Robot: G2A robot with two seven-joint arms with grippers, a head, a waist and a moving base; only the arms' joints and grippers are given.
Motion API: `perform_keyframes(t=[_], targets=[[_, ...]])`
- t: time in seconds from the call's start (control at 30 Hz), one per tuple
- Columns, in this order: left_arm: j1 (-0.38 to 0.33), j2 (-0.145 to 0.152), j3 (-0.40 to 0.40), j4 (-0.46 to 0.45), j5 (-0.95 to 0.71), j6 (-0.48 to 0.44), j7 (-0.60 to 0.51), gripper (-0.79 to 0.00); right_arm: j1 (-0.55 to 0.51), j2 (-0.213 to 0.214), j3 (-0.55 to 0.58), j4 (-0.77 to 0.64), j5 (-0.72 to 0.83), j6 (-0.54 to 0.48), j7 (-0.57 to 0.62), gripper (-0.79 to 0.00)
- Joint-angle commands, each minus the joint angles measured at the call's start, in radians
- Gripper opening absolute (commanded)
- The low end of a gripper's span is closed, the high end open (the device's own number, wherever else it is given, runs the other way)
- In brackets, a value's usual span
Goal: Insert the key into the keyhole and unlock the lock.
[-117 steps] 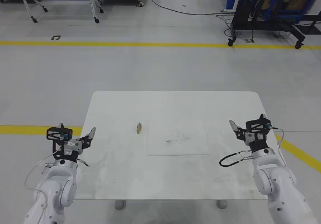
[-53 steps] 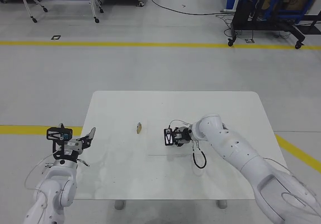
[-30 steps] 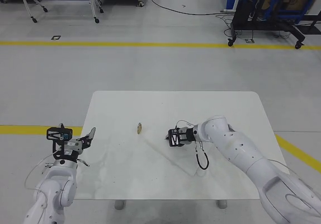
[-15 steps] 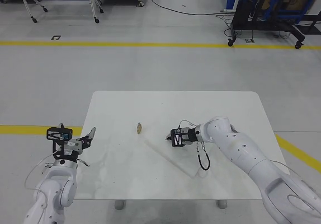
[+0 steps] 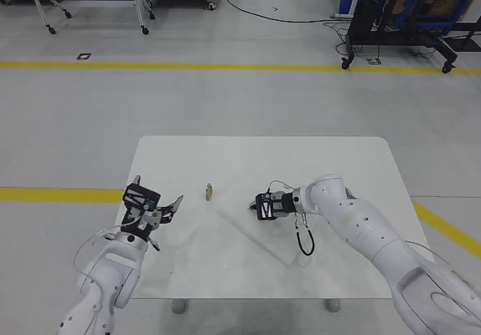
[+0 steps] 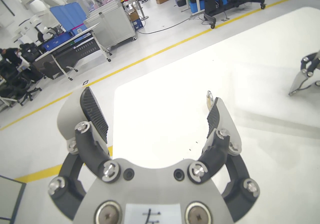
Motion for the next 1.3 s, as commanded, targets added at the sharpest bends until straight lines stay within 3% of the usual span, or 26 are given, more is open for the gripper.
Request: perform_keyframes(t=[0.0, 0.33, 0.63, 1.27], targets=[[-0.014, -0.002, 0.05, 0.003, 0.071, -0.013, -0.025, 0.0, -0.001, 0.009, 0.001, -0.01, -0.028, -0.006, 0.01, -0.785], [-0.1, -0.028, 0.215, 0.046, 0.122, 0.021, -0.085, 0.0, -0.016, 0.058, -0.004, -0.072, -0.167, -0.045, -0.021, -0.785], [-0.198, -0.05, 0.353, 0.145, 0.222, -0.035, -0.171, 0.0, -0.032, 0.088, -0.033, -0.11, -0.246, -0.049, -0.127, -0.785], [-0.305, -0.096, 0.468, 0.339, 0.197, -0.005, -0.242, 0.0, -0.034, 0.11, -0.045, -0.136, -0.227, -0.032, -0.185, -0.785]])
